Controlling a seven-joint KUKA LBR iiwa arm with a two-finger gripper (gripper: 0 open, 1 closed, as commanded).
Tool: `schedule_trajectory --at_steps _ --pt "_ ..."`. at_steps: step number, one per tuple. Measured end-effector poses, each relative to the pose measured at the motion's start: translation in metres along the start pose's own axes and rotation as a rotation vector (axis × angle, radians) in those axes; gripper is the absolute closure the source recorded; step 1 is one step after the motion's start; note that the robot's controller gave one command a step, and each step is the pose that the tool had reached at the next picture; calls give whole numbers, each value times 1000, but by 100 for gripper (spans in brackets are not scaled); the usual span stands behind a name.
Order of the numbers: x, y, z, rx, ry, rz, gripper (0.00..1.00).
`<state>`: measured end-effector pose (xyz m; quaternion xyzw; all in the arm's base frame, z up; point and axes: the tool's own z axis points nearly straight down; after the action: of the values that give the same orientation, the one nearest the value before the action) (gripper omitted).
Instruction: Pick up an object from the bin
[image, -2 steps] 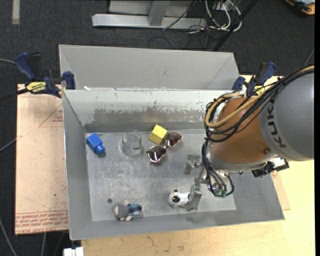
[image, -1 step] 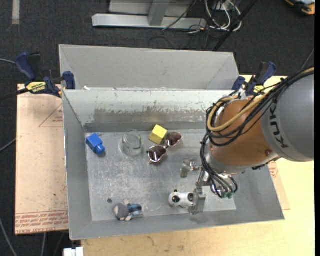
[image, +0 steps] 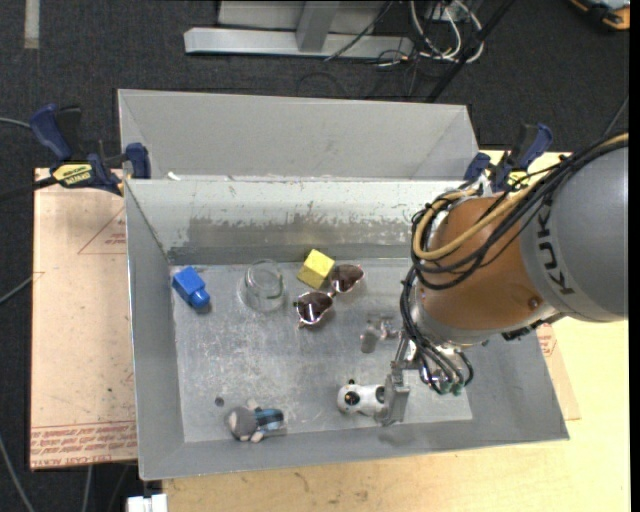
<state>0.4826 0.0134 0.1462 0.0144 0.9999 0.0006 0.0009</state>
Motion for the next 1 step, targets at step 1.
schedule_trajectory --at_steps 1 --pt "-5 -2 69 0 -4 117 0"
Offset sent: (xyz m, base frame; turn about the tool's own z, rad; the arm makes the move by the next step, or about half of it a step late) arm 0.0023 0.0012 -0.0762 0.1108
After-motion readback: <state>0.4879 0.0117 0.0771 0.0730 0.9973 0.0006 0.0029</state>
